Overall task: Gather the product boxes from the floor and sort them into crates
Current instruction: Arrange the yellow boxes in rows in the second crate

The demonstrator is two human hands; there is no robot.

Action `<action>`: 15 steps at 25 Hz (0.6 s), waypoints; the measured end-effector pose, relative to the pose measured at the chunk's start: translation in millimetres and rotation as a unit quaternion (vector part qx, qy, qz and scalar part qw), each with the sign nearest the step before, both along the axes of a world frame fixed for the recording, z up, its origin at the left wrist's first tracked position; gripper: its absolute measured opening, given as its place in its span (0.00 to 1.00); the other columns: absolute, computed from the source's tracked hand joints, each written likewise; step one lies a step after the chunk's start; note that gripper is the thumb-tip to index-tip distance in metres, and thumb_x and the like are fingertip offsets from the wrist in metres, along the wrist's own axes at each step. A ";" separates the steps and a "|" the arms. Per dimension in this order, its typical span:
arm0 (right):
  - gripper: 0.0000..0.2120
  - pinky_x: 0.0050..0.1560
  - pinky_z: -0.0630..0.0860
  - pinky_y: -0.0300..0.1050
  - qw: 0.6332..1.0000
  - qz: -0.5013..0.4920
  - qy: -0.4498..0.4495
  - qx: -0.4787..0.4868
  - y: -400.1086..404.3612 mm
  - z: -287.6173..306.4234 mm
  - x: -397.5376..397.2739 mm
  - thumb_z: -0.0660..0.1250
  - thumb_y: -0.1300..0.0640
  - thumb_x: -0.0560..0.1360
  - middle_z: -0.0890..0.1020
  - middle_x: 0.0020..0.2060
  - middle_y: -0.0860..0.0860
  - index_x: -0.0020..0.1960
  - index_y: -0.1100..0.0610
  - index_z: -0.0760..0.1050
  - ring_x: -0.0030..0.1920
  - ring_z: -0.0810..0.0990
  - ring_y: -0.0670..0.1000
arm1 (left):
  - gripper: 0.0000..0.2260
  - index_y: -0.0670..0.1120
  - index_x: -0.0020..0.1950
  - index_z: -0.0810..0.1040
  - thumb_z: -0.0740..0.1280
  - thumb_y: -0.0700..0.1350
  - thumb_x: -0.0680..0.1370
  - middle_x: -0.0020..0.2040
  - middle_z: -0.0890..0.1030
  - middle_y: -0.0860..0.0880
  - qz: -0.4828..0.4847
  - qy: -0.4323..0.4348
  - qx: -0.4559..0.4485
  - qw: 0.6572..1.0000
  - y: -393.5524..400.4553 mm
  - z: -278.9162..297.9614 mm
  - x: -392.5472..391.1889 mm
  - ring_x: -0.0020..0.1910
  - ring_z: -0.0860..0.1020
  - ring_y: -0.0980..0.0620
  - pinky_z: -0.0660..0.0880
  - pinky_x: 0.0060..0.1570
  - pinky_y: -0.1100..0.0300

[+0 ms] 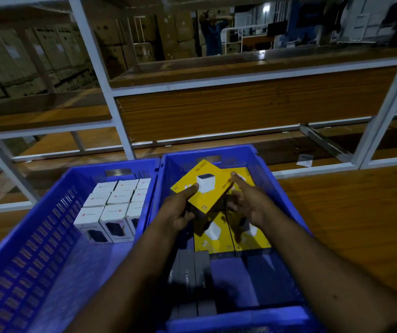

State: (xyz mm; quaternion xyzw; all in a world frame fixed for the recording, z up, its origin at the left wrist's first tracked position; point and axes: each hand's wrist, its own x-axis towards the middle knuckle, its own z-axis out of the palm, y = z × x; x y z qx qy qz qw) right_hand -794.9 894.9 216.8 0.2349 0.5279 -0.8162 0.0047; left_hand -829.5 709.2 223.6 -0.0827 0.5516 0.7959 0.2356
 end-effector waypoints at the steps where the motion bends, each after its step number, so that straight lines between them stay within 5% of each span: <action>1: 0.16 0.48 0.81 0.51 0.998 0.056 -0.017 -0.015 -7.4 -1.6 3.8 0.73 0.47 0.72 0.84 0.52 0.55 0.55 0.55 0.79 0.51 0.83 0.54 | 0.13 0.44 0.64 0.78 0.68 0.42 0.79 0.48 0.86 0.43 0.007 -0.009 0.020 1.000 3.5 -2.0 0.3 0.39 0.86 0.48 0.83 0.35 0.53; 4: 0.11 0.60 0.77 0.57 0.987 0.152 -0.029 -0.041 -30.7 -7.6 7.5 0.72 0.54 0.74 0.84 0.54 0.54 0.55 0.54 0.79 0.57 0.82 0.56 | 0.19 0.41 0.68 0.76 0.70 0.43 0.78 0.55 0.83 0.40 0.027 -0.009 0.015 0.999 8.9 -4.3 1.8 0.37 0.86 0.48 0.82 0.32 0.56; 6: 0.08 0.53 0.80 0.57 0.989 0.143 -0.022 -0.037 -39.7 -8.4 0.6 0.70 0.57 0.76 0.84 0.52 0.55 0.55 0.55 0.78 0.52 0.82 0.56 | 0.19 0.42 0.65 0.78 0.72 0.48 0.76 0.55 0.83 0.40 0.054 -0.029 -0.022 0.998 5.2 -8.6 -1.5 0.42 0.85 0.47 0.80 0.31 0.57; 9: 0.17 0.39 0.82 0.55 0.995 0.087 -0.006 0.051 -41.7 -10.1 -17.8 0.68 0.55 0.78 0.79 0.59 0.58 0.64 0.57 0.72 0.54 0.81 0.60 | 0.22 0.43 0.67 0.74 0.72 0.50 0.77 0.61 0.80 0.40 0.093 -0.083 -0.088 0.988 1.5 -20.8 -13.0 0.56 0.80 0.42 0.79 0.26 0.57; 12: 0.21 0.32 0.81 0.50 0.997 0.014 -0.022 0.075 -42.6 -20.8 -28.2 0.70 0.54 0.76 0.78 0.56 0.61 0.63 0.64 0.70 0.46 0.82 0.59 | 0.18 0.38 0.66 0.70 0.67 0.45 0.80 0.56 0.78 0.37 0.073 -0.088 -0.104 0.988 10.4 -23.7 -16.5 0.44 0.80 0.42 0.78 0.22 0.58; 15: 0.19 0.25 0.79 0.49 0.999 0.025 -0.039 0.012 -44.9 -26.7 -26.5 0.71 0.61 0.74 0.80 0.44 0.67 0.61 0.66 0.70 0.28 0.81 0.58 | 0.06 0.38 0.48 0.71 0.63 0.39 0.82 0.43 0.74 0.38 0.082 -0.074 -0.113 0.987 18.8 -25.1 -20.8 0.37 0.76 0.43 0.80 0.31 0.53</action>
